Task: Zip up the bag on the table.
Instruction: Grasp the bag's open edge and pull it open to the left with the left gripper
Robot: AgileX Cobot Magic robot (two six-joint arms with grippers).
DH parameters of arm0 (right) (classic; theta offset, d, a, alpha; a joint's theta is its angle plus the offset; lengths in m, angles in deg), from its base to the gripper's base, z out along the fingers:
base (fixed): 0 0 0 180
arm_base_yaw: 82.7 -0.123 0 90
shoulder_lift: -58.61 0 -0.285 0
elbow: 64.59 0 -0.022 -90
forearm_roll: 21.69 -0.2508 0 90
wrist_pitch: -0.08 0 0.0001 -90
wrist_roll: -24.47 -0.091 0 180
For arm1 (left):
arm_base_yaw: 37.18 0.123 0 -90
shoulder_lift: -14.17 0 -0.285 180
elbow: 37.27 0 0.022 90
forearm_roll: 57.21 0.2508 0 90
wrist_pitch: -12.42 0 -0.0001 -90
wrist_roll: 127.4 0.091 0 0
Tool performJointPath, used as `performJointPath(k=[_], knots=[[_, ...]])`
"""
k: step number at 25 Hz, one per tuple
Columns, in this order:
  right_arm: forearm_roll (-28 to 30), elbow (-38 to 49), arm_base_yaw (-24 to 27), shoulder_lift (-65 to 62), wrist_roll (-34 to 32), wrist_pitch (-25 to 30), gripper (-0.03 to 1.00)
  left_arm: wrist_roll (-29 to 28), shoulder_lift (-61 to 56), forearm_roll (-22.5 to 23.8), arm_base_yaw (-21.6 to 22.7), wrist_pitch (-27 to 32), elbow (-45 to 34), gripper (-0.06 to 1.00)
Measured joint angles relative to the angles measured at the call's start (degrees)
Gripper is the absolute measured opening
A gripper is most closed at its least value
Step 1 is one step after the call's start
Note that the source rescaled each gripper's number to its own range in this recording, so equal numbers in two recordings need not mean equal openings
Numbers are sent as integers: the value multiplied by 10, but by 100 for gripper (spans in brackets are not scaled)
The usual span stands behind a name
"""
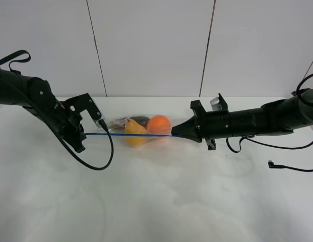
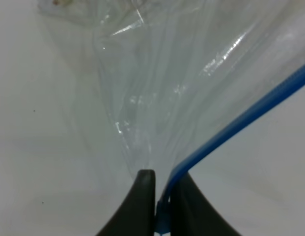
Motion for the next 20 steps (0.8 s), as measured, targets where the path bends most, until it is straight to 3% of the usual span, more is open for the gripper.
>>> performJointPath(k=[4,12,20], knots=[[2,0,0,0,0,-1,0,-27,0,7,6,-3,0,6],[9,0,1,0,5,-4,0,-65,0,22,14,-5,0,60],[23,0,1,0,8,-11,0,-200,-1,48,15,-6,0,73]])
